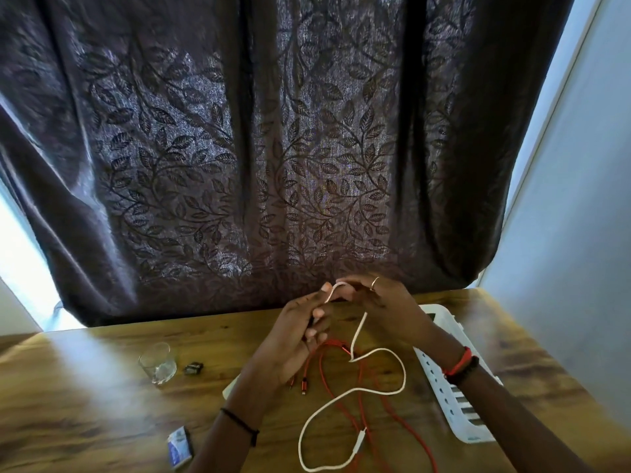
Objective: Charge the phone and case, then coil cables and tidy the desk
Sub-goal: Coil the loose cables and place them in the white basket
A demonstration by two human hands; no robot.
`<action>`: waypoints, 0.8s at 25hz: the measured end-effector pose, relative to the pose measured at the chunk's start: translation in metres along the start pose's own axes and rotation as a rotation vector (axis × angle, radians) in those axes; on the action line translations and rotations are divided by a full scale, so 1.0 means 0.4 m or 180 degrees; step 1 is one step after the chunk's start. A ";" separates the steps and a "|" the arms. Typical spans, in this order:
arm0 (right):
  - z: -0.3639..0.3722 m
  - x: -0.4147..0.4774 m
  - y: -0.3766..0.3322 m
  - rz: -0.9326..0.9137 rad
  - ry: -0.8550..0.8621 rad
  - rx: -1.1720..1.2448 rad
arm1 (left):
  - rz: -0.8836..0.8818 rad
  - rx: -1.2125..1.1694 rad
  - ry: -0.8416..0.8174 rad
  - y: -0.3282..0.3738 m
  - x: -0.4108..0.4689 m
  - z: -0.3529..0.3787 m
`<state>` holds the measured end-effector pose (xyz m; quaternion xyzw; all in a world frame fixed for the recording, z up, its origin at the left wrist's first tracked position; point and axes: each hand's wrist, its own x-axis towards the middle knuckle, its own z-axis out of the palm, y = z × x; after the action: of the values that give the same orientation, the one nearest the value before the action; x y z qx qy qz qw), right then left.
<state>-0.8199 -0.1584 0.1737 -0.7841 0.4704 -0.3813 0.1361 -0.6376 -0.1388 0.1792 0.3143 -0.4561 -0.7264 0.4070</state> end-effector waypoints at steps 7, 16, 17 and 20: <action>0.041 -0.006 -0.009 0.0727 0.0579 -0.0094 | -0.0178 -0.1131 -0.0406 -0.025 0.012 0.027; 0.068 -0.066 -0.038 0.1334 0.0962 0.0851 | 0.0536 -0.2705 -0.0054 0.011 0.054 -0.034; 0.067 -0.070 -0.037 0.1406 0.1037 0.0870 | 0.0616 -0.2864 -0.0051 0.016 0.058 -0.040; 0.057 -0.083 -0.046 0.1318 0.0484 0.0125 | 0.0838 -0.2829 -0.0024 0.031 0.069 -0.040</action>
<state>-0.8006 -0.1241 0.1532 -0.6370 0.6228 -0.4124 0.1907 -0.6337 -0.1727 0.1820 0.0461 -0.1380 -0.7946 0.5894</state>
